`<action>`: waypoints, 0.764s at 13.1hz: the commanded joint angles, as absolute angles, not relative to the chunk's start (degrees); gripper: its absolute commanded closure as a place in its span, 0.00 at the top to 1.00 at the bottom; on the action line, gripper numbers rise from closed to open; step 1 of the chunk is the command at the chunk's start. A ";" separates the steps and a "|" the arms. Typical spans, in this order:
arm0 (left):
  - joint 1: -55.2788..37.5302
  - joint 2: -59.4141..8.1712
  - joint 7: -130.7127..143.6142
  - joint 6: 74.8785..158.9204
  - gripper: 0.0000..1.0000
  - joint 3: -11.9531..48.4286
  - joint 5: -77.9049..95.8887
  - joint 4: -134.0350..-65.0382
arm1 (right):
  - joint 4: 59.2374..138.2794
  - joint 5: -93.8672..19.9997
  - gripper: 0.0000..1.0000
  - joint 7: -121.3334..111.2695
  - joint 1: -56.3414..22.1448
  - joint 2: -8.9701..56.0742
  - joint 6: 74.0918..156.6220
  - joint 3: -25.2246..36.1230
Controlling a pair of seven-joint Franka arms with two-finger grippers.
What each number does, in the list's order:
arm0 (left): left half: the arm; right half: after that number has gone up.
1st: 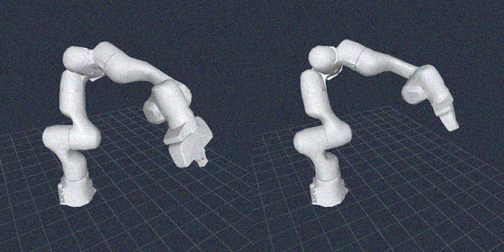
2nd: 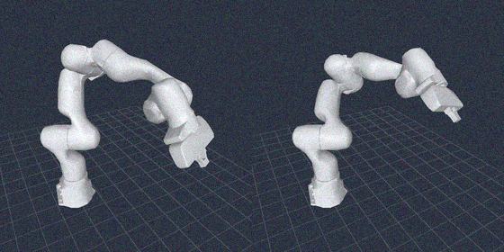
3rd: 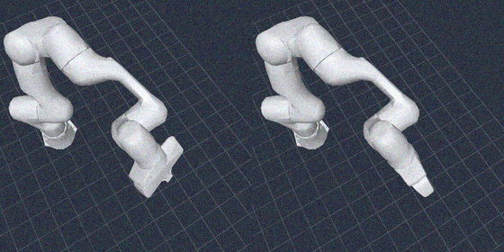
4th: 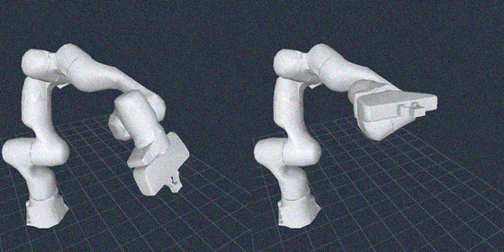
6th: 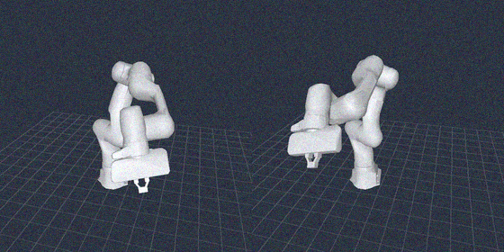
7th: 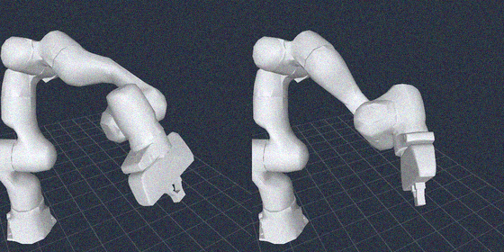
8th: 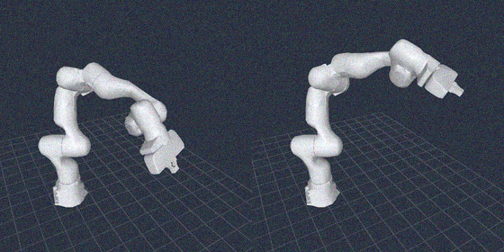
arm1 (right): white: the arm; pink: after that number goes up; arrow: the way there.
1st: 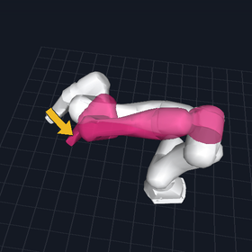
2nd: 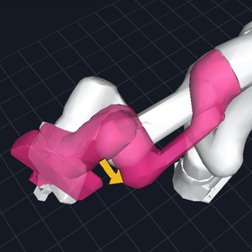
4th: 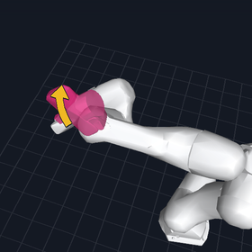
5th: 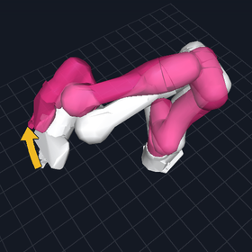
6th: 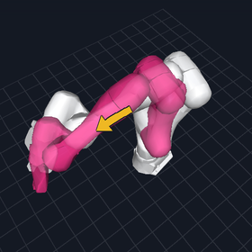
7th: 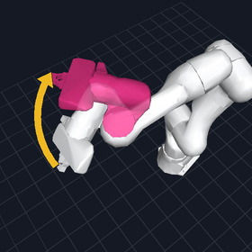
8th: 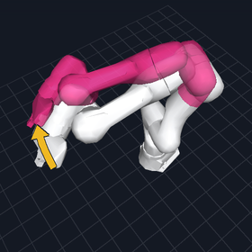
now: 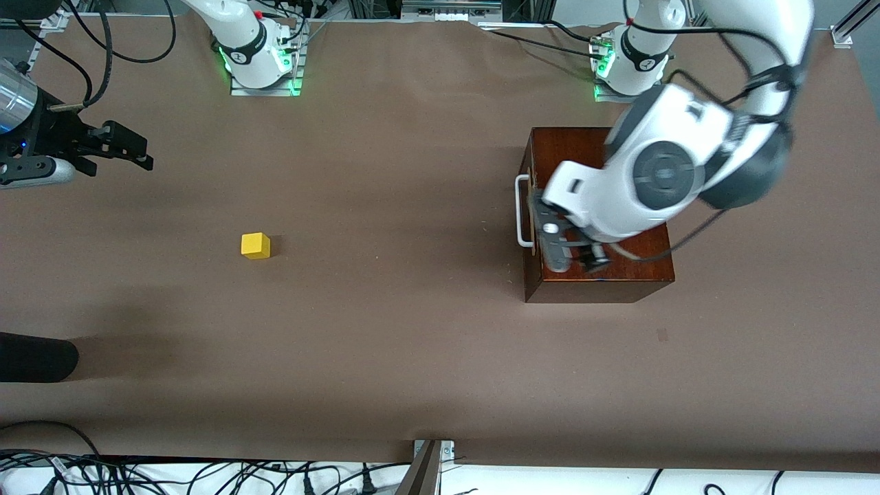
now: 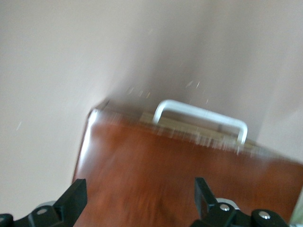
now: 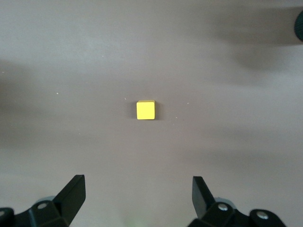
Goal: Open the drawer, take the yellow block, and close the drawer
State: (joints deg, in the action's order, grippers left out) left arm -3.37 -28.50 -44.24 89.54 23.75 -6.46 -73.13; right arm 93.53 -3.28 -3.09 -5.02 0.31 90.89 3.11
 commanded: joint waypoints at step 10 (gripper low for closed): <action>6.50 -13.99 -31.65 78.92 1.00 22.68 -7.82 -74.88 | 90.88 3.25 1.00 -3.69 -5.19 1.93 87.19 2.37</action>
